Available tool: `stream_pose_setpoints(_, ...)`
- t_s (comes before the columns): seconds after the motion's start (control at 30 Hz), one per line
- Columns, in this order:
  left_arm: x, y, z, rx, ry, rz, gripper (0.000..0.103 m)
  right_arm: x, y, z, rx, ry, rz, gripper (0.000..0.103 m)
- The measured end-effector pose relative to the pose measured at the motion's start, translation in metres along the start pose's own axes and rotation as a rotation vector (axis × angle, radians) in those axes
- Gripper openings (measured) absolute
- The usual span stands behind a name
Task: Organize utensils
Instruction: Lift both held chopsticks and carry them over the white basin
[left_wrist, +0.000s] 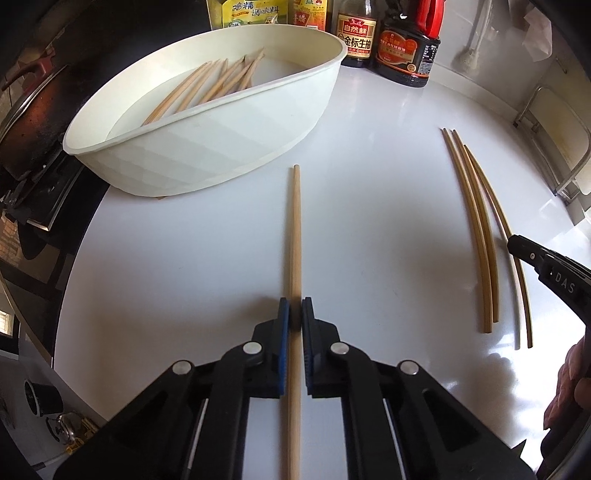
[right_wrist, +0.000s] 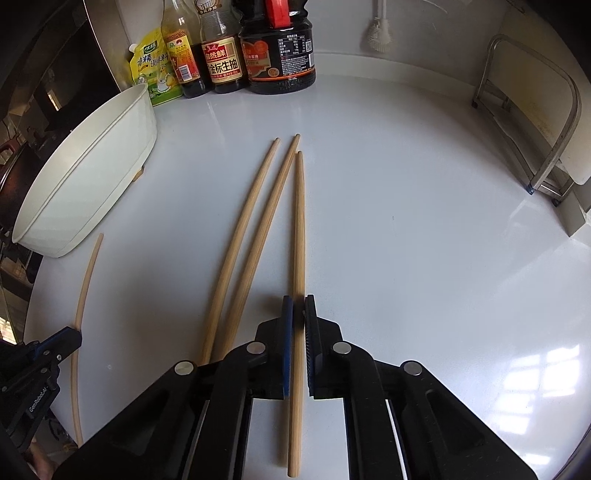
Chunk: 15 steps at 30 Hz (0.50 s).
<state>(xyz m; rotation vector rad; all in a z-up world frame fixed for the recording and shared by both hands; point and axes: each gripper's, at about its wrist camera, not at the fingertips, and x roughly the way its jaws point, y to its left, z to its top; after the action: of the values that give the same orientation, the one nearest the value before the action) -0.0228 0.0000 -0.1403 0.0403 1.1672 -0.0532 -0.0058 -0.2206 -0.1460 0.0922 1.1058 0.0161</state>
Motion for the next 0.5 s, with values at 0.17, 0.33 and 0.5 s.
stream_pose_setpoints(0.17,-0.004,-0.008,0.007,0.03,-0.008,-0.003,0.007,-0.009,-0.004,0.0,0.026,-0.006,0.01,0.006)
stream_pose_setpoints(0.33,-0.01,-0.015,0.007,0.063,-0.011,-0.01,0.008,-0.017,-0.01,-0.002,0.048,-0.016,0.005,0.006)
stream_pose_setpoints(0.5,-0.015,-0.023,0.012,0.095,-0.016,-0.022,0.008,-0.029,-0.017,-0.004,0.071,-0.031,-0.002,0.006)
